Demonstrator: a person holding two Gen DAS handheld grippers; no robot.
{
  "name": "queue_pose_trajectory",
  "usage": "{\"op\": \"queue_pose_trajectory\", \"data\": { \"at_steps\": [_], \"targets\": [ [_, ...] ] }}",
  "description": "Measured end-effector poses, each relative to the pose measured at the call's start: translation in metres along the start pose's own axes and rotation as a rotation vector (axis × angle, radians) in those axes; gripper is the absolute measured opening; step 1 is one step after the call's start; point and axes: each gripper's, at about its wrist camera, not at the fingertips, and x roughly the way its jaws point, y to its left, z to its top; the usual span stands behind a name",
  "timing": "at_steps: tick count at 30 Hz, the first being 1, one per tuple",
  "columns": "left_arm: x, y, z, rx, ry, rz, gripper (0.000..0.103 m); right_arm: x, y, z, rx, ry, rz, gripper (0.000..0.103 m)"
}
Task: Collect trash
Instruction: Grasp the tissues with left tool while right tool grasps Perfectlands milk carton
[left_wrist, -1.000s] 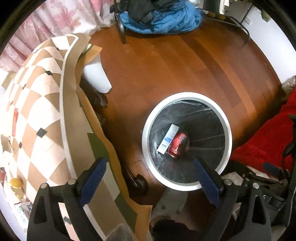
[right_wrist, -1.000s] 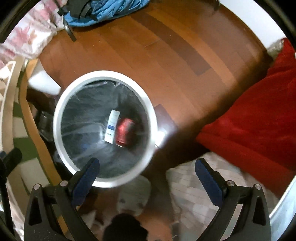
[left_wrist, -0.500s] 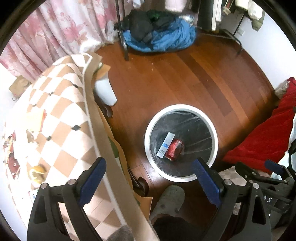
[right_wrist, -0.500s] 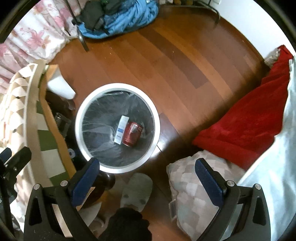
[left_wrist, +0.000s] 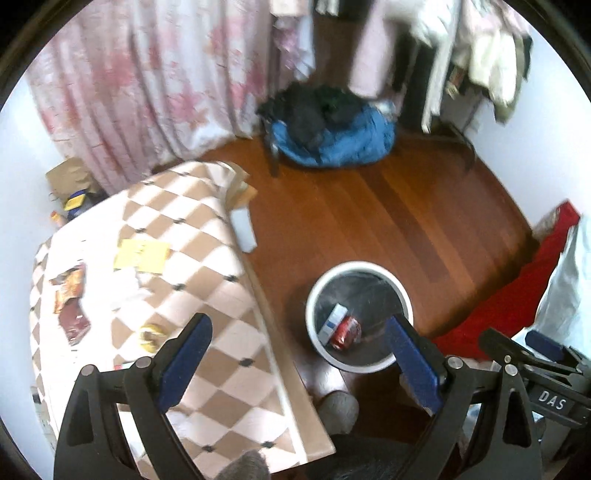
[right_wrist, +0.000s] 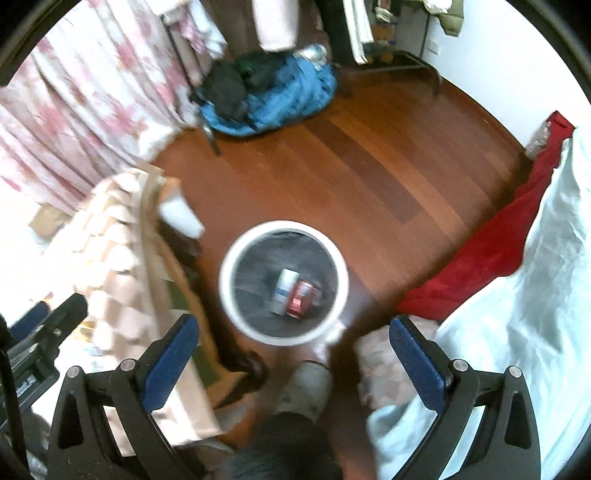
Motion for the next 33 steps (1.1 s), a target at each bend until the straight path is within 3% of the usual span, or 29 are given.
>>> {"op": "queue_pose_trajectory", "data": {
  "at_steps": [3,6,10,12,17,20,26,29,33],
  "targets": [
    [-0.022,0.045,-0.007,-0.061,-0.035,0.036,0.096,-0.019,0.026,-0.005,-0.013,-0.024,0.068,0.103],
    [-0.034,0.105,-0.029,-0.128,-0.045,0.129,0.096,-0.025,0.073,-0.018,-0.086,-0.013,0.139,0.103],
    [-0.023,0.196,-0.085,-0.242,0.015,0.285,0.096,-0.005,0.166,-0.05,-0.306,0.057,0.211,0.103],
    [-0.013,0.227,-0.112,-0.289,0.063,0.324,0.096,0.009,0.205,-0.068,-0.412,0.082,0.234,0.103],
    [0.023,0.3,-0.176,-0.416,0.165,0.422,0.096,0.063,0.322,-0.12,-0.769,0.171,0.198,0.094],
    [0.041,0.329,-0.197,-0.453,0.214,0.427,0.096,0.094,0.375,-0.143,-0.945,0.202,0.131,0.091],
    [0.07,0.357,-0.211,-0.474,0.266,0.369,0.096,0.136,0.427,-0.176,-1.216,0.271,0.001,0.091],
    [0.075,0.363,-0.214,-0.475,0.266,0.338,0.097,0.151,0.436,-0.188,-1.292,0.307,-0.05,0.09],
    [0.075,0.369,-0.218,-0.476,0.272,0.305,0.097,0.169,0.436,-0.189,-1.271,0.351,-0.063,0.078]
  ]
}}
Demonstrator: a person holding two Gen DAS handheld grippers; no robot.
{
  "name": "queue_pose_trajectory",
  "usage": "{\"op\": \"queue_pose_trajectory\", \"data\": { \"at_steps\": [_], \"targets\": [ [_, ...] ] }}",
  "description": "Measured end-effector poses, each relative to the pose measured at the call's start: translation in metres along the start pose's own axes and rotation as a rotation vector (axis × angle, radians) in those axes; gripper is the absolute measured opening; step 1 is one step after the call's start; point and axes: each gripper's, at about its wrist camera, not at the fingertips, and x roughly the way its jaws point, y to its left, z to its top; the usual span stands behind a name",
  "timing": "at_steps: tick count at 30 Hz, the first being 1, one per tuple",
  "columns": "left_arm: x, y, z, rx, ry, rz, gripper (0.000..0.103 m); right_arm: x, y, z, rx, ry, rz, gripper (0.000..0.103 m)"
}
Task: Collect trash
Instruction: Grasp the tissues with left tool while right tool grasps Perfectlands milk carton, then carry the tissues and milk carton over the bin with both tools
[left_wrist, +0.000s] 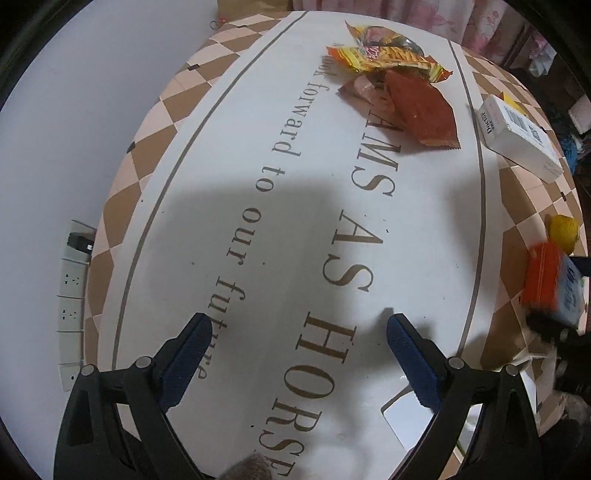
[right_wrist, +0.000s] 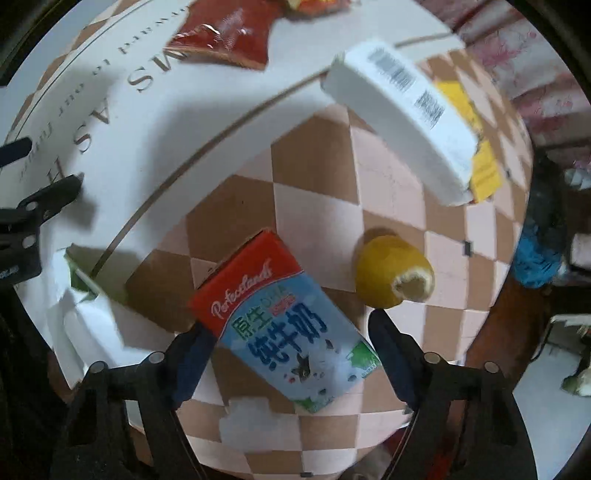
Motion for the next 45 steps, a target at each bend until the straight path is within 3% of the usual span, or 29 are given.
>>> {"op": "queue_pose_trajectory", "data": {
  "at_steps": [2,6,11,13,19,20,21,26,27,31,37,40,45],
  "targets": [
    [-0.001,0.002,-0.001,0.005,0.0,0.009,0.097,-0.003,-0.012,-0.002,0.073,-0.013,0.065,0.072],
    [-0.017,0.003,-0.004,0.009,-0.019,-0.014,0.097,-0.013,-0.028,-0.016,0.168,-0.05,0.102,0.068],
    [-0.052,0.007,-0.019,-0.044,-0.042,-0.151,0.097,-0.033,-0.065,-0.058,0.378,-0.13,0.21,0.067],
    [-0.055,0.002,-0.035,-0.071,0.001,-0.244,0.096,-0.039,-0.078,-0.077,0.453,-0.155,0.221,0.067],
    [-0.046,-0.051,-0.063,-0.079,0.109,-0.339,0.095,-0.028,-0.109,-0.13,0.648,-0.168,0.204,0.066],
    [-0.043,-0.058,-0.065,-0.081,0.115,-0.342,0.092,-0.021,-0.108,-0.131,0.661,-0.157,0.208,0.066],
    [-0.041,-0.061,-0.064,-0.081,0.114,-0.339,0.083,-0.012,-0.101,-0.132,0.67,-0.148,0.211,0.066],
    [-0.051,-0.076,-0.048,-0.056,0.034,-0.304,0.024,0.014,-0.098,-0.135,0.706,-0.114,0.222,0.067],
    [-0.051,-0.081,-0.044,-0.027,0.021,-0.278,0.007,0.017,-0.097,-0.134,0.706,-0.108,0.231,0.067],
    [-0.048,-0.09,-0.03,0.049,-0.025,-0.229,0.003,0.021,-0.099,-0.129,0.719,-0.087,0.266,0.076],
    [-0.051,-0.088,-0.017,0.052,-0.057,-0.247,0.0,0.021,-0.107,-0.13,0.703,-0.081,0.261,0.076],
    [-0.06,-0.089,-0.015,0.068,-0.09,-0.234,0.0,0.019,-0.103,-0.135,0.675,-0.109,0.228,0.062],
    [-0.074,-0.09,-0.012,0.09,-0.134,-0.204,0.0,0.011,-0.098,-0.139,0.681,-0.155,0.211,0.061]
  ]
}}
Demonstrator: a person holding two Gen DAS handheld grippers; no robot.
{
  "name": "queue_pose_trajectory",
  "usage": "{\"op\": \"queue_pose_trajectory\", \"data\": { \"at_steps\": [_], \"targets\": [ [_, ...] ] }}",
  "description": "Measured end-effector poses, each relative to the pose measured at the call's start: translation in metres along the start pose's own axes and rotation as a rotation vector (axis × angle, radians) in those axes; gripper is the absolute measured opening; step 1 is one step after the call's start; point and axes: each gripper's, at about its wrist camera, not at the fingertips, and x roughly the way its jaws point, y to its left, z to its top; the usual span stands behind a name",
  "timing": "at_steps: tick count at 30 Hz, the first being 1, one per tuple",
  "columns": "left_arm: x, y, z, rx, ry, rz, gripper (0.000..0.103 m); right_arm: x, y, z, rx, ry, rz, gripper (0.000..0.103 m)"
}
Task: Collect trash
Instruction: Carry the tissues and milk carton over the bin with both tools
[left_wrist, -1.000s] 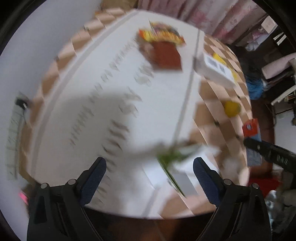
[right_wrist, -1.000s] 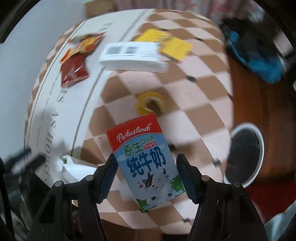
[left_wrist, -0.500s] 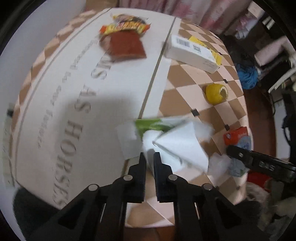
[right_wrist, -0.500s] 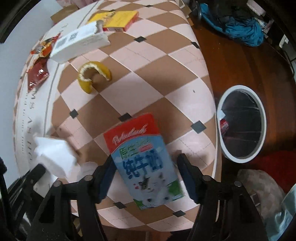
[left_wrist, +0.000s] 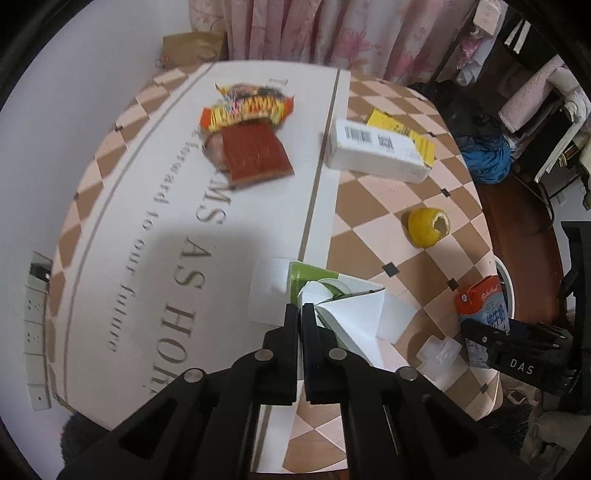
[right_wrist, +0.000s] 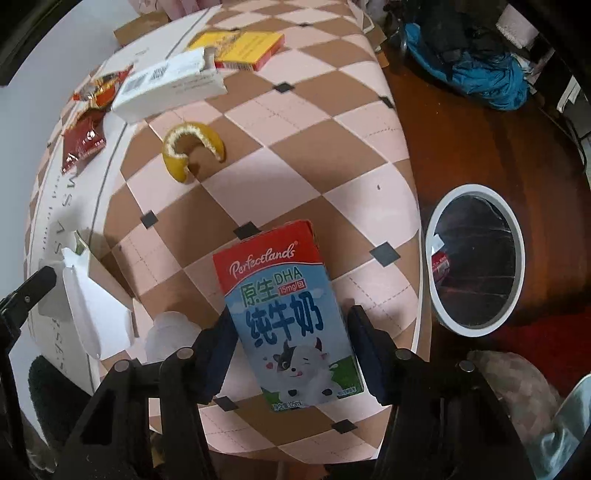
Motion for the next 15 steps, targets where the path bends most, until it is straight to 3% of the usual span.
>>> {"op": "queue_pose_trajectory", "data": {
  "at_steps": [6,15],
  "targets": [
    [-0.034,-0.002,0.01,0.026,-0.07,0.006,0.0,-0.028,-0.001,0.001,0.032,-0.079,0.033,0.061],
    [-0.09,-0.036,0.038,0.08,-0.194,-0.016,0.0,-0.089,0.002,0.01,0.048,-0.195,0.087,0.06]
  ]
}}
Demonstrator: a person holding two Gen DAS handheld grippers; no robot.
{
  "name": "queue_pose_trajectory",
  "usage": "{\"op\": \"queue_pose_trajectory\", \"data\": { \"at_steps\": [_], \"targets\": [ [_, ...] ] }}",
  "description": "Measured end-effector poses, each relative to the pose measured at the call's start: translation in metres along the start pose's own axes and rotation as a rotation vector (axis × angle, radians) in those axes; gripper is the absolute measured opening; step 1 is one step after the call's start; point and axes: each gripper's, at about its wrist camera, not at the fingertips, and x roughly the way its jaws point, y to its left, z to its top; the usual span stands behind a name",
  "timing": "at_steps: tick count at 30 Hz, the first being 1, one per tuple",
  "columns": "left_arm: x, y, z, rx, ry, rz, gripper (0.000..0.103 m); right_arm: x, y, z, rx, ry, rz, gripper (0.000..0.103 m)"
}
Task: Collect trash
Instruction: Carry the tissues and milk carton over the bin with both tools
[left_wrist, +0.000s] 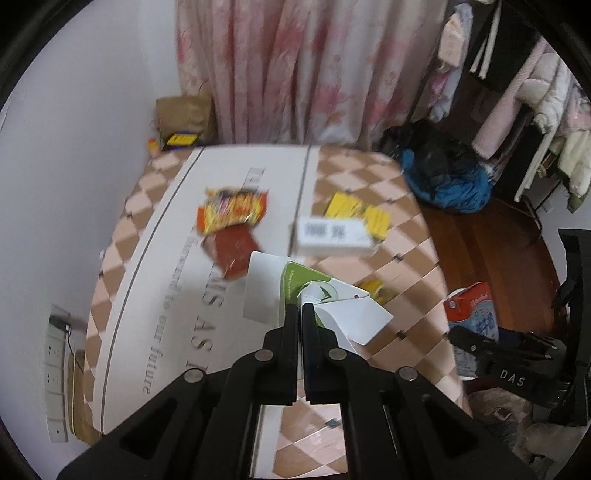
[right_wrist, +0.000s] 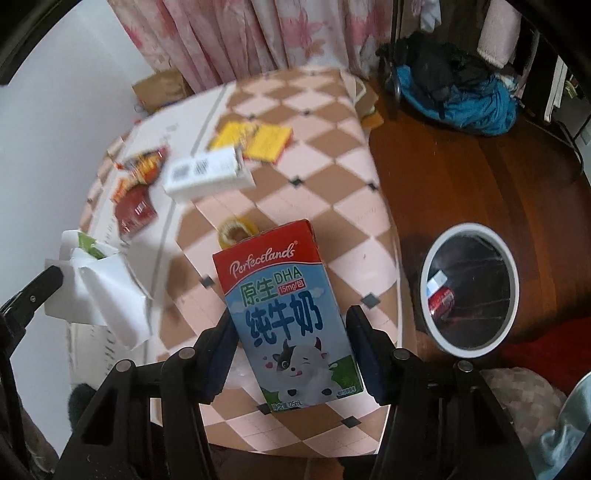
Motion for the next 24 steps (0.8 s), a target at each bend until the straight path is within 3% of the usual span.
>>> {"op": "queue_pose_trajectory", "data": {
  "at_steps": [7,12,18,24],
  "targets": [
    [-0.026,-0.052,0.028,0.072,-0.063,-0.066,0.0,-0.055,-0.023,0.015,0.051,-0.105,0.037,0.06],
    [-0.02,-0.11,0.04,0.127,-0.063,-0.145,0.0,-0.084,-0.073,0.016,0.126,-0.16,0.026,0.06],
    [0.013,-0.195,0.041,0.195,0.002,-0.248,0.0,-0.099,-0.168,0.002,0.258,-0.178,-0.04,0.06],
    [0.078,-0.283,0.024,0.266,0.139,-0.321,0.0,-0.075,-0.272,-0.025,0.411,-0.123,-0.096,0.06]
  ]
}}
